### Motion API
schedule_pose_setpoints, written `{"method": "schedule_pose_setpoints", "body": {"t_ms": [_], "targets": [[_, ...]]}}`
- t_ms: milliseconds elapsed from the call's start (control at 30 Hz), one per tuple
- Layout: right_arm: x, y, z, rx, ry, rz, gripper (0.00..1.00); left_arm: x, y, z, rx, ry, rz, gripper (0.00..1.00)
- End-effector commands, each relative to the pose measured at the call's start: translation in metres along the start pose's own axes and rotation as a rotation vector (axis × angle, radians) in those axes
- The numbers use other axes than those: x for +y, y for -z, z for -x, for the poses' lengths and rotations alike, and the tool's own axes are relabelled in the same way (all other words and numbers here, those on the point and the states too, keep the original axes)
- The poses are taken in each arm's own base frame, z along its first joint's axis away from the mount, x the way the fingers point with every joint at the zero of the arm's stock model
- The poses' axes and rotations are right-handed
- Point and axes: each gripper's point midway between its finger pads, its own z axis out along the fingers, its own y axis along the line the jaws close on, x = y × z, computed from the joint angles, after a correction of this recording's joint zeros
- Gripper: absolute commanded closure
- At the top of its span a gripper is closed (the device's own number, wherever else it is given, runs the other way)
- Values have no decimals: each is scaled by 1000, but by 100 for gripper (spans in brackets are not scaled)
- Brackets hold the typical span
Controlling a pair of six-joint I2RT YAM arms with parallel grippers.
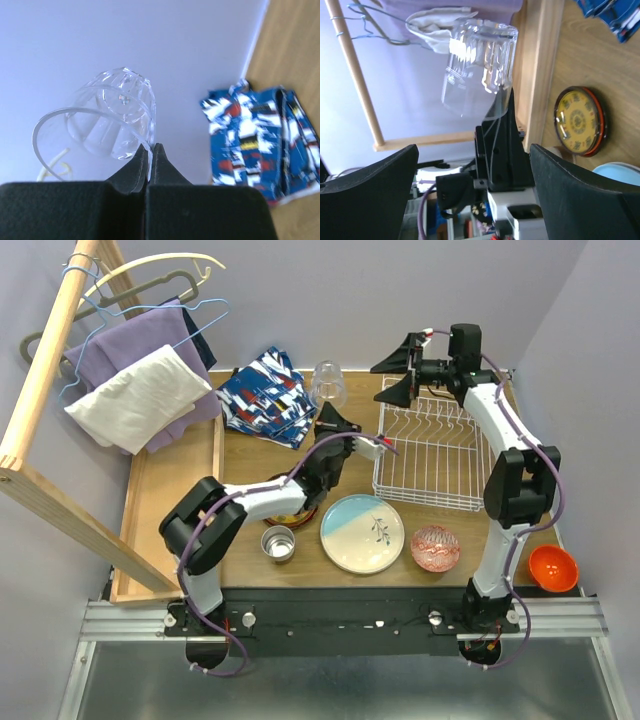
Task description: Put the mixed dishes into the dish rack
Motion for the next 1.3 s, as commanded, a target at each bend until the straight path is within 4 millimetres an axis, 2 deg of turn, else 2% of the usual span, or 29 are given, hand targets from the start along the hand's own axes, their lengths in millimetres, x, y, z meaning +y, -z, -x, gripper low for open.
{"method": "schedule_pose_setpoints", "body": {"t_ms": [0, 67, 167, 267, 333, 533, 800, 1100, 1267], "targets": [[10, 6, -21, 114, 2, 98, 0, 69, 21, 41, -59, -7, 319, 100], [11, 6, -25, 128, 17, 108, 0, 61, 24, 49, -67, -1, 297, 100], [10, 5, -20, 95, 73, 92, 0, 47, 32, 67, -104, -3, 267, 100], [8, 3, -18, 93, 60, 83, 0, 43, 37, 78, -130, 4, 260, 100], [4, 2, -17, 93, 38, 87, 0, 39, 37, 81, -134, 3, 251, 100], [12, -2, -26, 125, 19, 119, 0, 34, 32, 85, -136, 3, 237, 100], [11, -12, -29, 148, -9, 126, 1, 29, 28, 97, -149, 10, 231, 100], [3, -19, -25, 147, -29, 114, 11, 27, 32, 105, -168, 25, 231, 100], [-1, -25, -25, 148, -45, 110, 12, 26, 32, 108, -179, 22, 229, 100]]}}
